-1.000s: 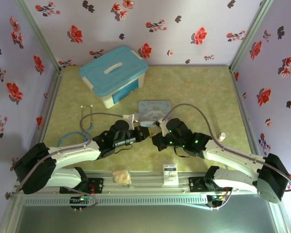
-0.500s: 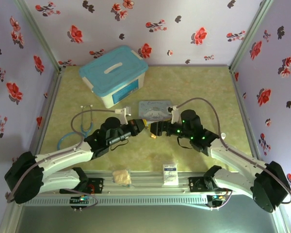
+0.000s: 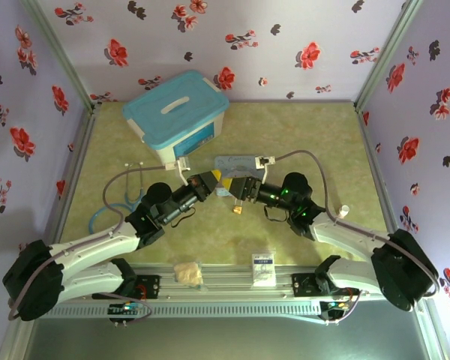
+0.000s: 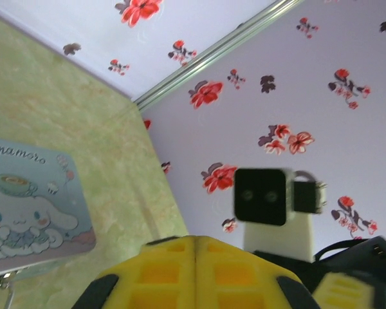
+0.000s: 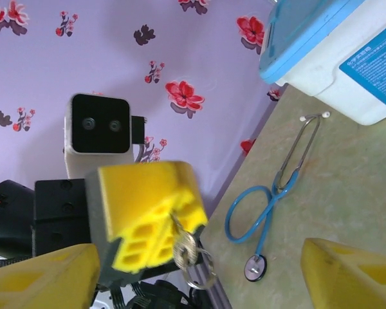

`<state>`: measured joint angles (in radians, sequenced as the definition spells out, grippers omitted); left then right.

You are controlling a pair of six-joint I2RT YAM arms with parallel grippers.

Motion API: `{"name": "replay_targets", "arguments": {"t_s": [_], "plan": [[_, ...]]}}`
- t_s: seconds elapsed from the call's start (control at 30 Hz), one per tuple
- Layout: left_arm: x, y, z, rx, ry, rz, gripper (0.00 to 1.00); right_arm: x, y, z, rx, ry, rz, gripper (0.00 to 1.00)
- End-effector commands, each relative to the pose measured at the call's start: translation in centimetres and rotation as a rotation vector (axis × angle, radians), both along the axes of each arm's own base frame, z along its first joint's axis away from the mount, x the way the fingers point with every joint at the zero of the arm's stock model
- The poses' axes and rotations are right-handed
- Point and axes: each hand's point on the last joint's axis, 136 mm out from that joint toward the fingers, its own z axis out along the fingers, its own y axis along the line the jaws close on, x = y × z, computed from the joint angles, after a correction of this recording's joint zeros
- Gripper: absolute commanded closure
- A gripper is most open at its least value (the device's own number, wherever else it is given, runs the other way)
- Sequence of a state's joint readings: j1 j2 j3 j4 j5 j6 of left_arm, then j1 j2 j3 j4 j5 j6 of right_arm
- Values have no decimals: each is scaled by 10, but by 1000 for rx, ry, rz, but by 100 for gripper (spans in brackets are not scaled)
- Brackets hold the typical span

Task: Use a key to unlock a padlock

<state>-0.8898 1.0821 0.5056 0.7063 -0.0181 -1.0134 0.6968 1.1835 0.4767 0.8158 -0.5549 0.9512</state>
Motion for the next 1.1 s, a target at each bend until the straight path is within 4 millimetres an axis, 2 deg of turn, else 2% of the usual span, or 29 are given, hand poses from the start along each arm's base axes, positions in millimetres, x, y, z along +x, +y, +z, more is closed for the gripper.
{"name": "replay_targets", "arguments": {"t_s": [0.0, 0.1, 0.23, 0.43, 0.77, 0.87, 0.93, 1.07], "plan": [[1, 8, 28, -73, -81, 32, 100, -9, 2, 25, 99, -52, 46, 21], [2, 7, 26, -96, -73, 29, 100, -11, 5, 30, 110, -59, 70, 26], [5, 5, 19, -120, -50, 28, 100, -12, 6, 31, 124, -67, 80, 41], [4, 4, 16, -128, -43, 26, 100, -9, 8, 28, 151, -51, 80, 43], [6, 7, 14, -132, -48, 45, 100, -5, 14, 23, 174, -38, 87, 64], [7, 8, 11, -136, -39, 49, 100, -5, 15, 22, 174, -37, 89, 73], [7, 8, 10, -134, -41, 48, 100, -5, 15, 20, 170, -37, 84, 75], [9, 9, 6, -137, -28, 53, 100, -4, 13, 16, 162, -36, 72, 90]]}}
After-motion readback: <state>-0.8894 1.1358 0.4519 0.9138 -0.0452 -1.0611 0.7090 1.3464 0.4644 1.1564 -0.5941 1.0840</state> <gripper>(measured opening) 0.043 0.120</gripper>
